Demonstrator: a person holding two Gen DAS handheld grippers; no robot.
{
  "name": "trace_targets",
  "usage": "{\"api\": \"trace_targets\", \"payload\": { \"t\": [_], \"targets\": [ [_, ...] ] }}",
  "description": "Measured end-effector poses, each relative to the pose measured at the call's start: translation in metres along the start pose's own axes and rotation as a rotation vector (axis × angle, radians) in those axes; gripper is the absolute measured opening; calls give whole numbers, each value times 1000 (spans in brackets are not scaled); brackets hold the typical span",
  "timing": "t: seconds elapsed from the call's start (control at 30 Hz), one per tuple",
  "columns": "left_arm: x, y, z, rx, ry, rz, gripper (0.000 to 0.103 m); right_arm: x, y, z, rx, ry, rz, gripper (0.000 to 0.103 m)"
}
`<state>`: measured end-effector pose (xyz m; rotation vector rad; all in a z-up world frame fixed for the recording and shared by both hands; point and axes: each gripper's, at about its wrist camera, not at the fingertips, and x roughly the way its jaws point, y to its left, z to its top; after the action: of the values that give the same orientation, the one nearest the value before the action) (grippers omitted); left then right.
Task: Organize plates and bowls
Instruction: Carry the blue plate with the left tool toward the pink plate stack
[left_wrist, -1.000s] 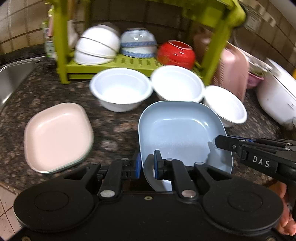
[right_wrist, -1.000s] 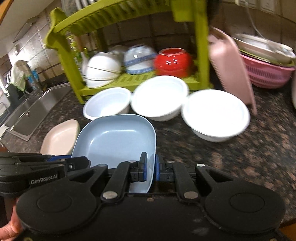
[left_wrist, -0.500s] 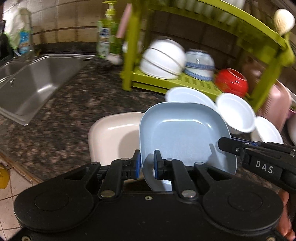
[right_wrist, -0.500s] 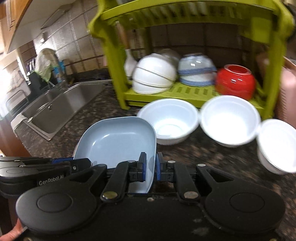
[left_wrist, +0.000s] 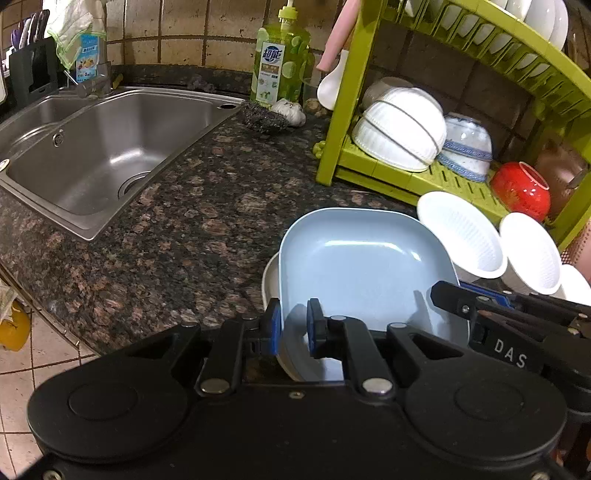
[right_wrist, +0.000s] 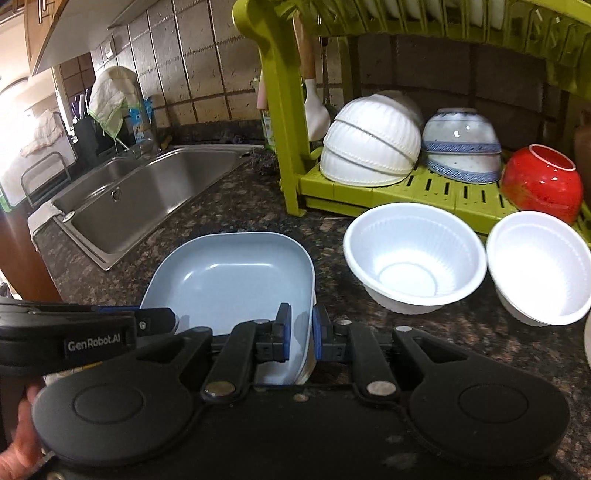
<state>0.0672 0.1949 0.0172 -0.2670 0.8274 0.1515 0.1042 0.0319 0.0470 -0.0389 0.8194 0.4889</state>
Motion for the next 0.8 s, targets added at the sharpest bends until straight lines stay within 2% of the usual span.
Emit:
{"api": "trace_targets", "payload": {
  "t": [0.2,0.37,0.53,0.8],
  "targets": [
    [13,7,0,-13,47,-17,18,15,1,1,5,18,-12,14],
    [17,8,1,-9,60,-28,18,21,-1,1,14,32,-19,14],
    [19,6,0,1,71,-34,19,24,-1,0,19,45,-28,19],
    [18,10,-1,-7,79,-56,19,24,1,-1,3,29,-49,20]
  ]
}}
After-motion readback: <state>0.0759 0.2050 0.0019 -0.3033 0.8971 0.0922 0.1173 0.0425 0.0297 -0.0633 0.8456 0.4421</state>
